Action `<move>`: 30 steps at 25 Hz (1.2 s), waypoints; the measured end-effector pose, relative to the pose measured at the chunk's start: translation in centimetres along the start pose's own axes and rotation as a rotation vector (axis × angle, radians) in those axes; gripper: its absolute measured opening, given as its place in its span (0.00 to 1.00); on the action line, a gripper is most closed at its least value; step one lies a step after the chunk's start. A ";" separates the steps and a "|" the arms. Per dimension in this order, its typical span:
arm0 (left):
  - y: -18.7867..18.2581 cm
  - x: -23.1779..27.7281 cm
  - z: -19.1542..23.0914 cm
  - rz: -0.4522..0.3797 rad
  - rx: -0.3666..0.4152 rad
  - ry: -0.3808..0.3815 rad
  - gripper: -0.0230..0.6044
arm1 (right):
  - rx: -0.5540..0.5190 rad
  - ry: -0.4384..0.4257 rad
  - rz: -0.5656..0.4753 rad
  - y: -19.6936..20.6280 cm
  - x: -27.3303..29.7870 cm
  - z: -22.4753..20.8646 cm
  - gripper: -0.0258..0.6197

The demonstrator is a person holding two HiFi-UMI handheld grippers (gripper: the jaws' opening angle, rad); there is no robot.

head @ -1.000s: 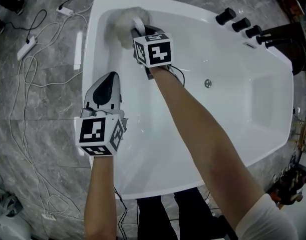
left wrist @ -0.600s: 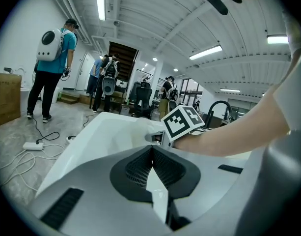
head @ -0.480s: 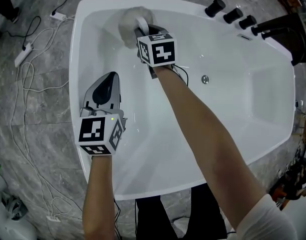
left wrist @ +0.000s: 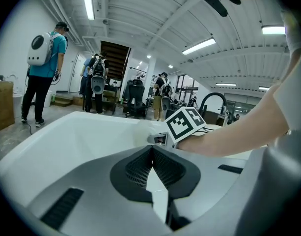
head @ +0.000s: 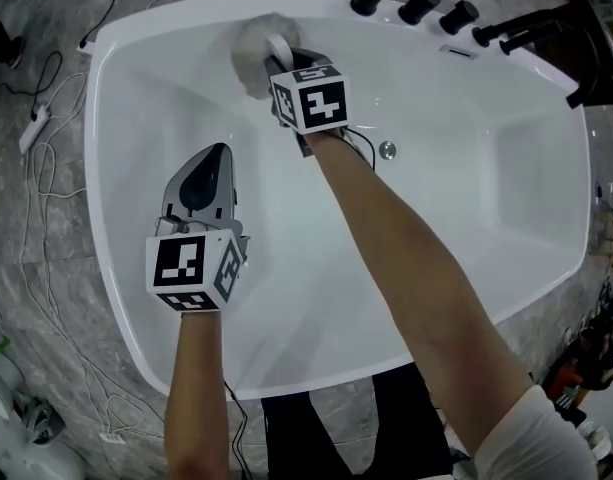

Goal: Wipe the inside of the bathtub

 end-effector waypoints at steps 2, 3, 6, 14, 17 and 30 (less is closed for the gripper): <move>-0.6 1.1 -1.9 0.000 0.011 0.008 0.06 | -0.005 -0.002 0.004 0.6 -0.8 -1.8 0.19; -1.0 1.8 -2.9 -0.002 0.017 0.012 0.06 | -0.004 -0.003 0.005 0.9 -1.2 -2.8 0.19; -1.8 3.6 -6.0 -0.002 0.031 0.024 0.06 | -0.001 -0.006 0.004 1.7 -2.4 -5.7 0.19; -2.5 6.6 -11.8 -0.001 0.066 0.046 0.06 | 0.010 0.013 -0.004 3.6 -5.3 -11.7 0.19; -2.7 7.1 -13.3 -0.001 0.074 0.046 0.06 | 0.011 0.022 -0.006 4.2 -6.2 -13.7 0.19; -2.5 9.7 -19.1 0.010 0.085 0.037 0.06 | 0.015 0.028 -0.013 6.2 -9.2 -20.1 0.19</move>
Point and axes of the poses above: the fingertips, and each gripper's own axes: x forward along the fingers, z to its left, y out of its underside, the point moved 10 cm from there along -x, backward along the fingers, and after that the axes turned 11 degrees about z, right-handed, at the moved point
